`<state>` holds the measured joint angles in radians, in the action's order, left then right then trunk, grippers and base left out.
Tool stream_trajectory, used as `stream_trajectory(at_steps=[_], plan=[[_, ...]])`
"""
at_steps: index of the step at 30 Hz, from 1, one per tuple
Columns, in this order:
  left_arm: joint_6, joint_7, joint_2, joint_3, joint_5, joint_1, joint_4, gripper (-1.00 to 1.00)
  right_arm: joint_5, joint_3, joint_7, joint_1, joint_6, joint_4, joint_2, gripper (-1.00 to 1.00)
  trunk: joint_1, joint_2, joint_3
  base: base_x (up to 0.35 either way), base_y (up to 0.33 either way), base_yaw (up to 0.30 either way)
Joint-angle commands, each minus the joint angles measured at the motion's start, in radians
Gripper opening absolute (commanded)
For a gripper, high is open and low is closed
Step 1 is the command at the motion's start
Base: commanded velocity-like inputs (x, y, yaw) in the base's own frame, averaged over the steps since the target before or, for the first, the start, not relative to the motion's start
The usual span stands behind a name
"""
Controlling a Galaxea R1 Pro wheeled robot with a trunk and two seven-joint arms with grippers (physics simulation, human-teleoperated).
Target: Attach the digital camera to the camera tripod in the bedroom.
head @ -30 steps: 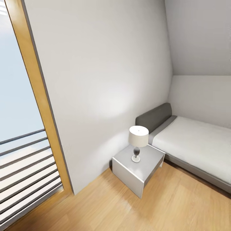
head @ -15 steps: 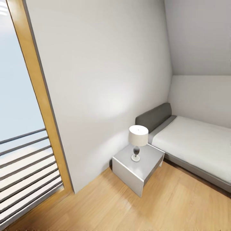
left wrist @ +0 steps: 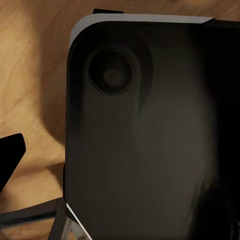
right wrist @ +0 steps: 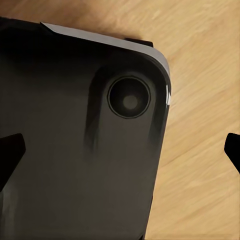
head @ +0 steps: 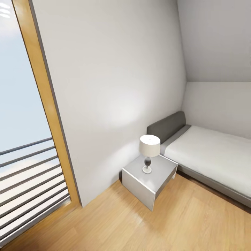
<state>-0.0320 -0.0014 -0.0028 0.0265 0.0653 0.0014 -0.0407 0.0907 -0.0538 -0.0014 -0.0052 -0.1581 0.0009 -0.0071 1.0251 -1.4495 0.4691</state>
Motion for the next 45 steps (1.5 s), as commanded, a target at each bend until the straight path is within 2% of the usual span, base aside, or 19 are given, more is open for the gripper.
stream_trajectory(at_steps=[1, 14, 45], plan=[[-0.002, 0.0, 0.0, 0.002, 0.007, 0.0, -0.001, 1.0, 0.006, -0.005, 0.0, -0.001, -0.003, 0.001, 0.0, 1.0, 0.0, 0.0, 0.001, -0.008, 0.0, 0.0], [-0.002, 0.0, -0.001, 0.003, 0.007, 0.0, -0.001, 1.0, 0.006, -0.005, 0.0, -0.001, -0.002, 0.001, -0.001, 1.0, 0.0, 0.0, 0.001, -0.09, 0.08, 0.0], [-0.002, 0.0, 0.0, 0.003, 0.007, 0.0, -0.001, 1.0, 0.004, -0.003, 0.0, -0.001, -0.001, 0.001, 0.002, 1.0, 0.0, 0.0, 0.001, -0.004, 0.004, -0.015]])
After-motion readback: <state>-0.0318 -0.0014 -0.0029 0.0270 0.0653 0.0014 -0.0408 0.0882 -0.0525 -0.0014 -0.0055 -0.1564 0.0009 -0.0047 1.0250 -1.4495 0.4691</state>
